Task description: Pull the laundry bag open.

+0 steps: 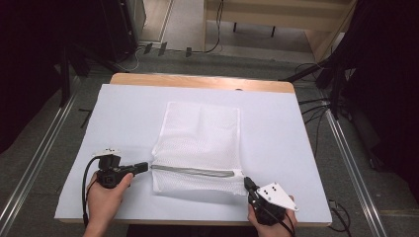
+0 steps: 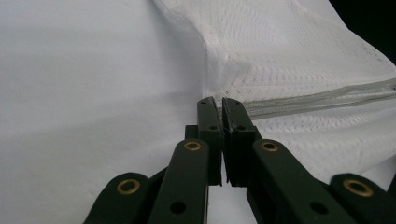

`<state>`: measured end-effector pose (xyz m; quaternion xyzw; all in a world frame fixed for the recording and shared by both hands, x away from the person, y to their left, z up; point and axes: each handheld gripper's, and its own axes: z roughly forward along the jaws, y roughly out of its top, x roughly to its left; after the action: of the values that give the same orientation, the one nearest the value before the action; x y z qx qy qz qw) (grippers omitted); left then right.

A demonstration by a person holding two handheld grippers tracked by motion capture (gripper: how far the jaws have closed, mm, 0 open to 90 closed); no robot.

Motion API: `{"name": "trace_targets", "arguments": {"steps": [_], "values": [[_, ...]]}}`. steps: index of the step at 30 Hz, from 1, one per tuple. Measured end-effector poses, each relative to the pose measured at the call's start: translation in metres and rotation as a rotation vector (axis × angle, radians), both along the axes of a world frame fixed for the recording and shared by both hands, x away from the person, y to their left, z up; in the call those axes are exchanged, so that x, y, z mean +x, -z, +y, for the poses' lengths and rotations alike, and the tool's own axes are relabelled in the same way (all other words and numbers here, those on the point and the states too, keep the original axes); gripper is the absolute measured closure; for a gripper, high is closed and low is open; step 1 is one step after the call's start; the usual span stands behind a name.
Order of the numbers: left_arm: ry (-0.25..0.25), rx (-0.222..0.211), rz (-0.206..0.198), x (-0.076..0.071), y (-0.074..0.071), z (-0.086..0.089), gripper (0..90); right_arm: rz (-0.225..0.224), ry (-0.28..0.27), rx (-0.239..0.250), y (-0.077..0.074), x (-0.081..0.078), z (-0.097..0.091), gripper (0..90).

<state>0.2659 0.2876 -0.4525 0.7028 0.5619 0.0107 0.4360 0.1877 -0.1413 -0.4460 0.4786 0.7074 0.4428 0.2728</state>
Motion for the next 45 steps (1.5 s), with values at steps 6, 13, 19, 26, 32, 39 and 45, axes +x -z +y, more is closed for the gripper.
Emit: {"name": "trace_targets", "arguments": {"steps": [6, 13, 19, 26, 32, 39, 45], "values": [[-0.015, 0.059, -0.019, -0.005, 0.001, 0.000, 88.7, 0.020, -0.003, -0.012, 0.001, 0.001, 0.003, 90.0], [-0.022, 0.093, -0.028, -0.008, 0.001, -0.005, 88.8, 0.048, 0.015, -0.005, 0.002, 0.003, 0.001, 90.0], [-0.040, 0.057, -0.064, -0.012, 0.001, 0.003, 88.3, 0.049, -0.029, 0.006, 0.003, 0.002, 0.004, 90.0], [-0.130, -0.017, -0.209, -0.027, -0.008, 0.021, 53.9, 0.061, -0.032, 0.006, 0.005, 0.003, 0.002, 90.0], [-0.178, -0.001, -0.238, -0.032, -0.010, 0.030, 25.1, 0.096, -0.026, 0.067, 0.007, 0.006, -0.009, 63.9], [-0.147, 0.047, -0.268, -0.035, -0.011, 0.035, 3.7, 0.067, -0.017, 0.135, -0.006, 0.013, -0.038, 33.4], [-0.109, 0.075, -0.345, -0.041, -0.016, 0.038, 0.0, 0.010, -0.009, 0.113, -0.012, 0.016, -0.057, 28.1]]}}
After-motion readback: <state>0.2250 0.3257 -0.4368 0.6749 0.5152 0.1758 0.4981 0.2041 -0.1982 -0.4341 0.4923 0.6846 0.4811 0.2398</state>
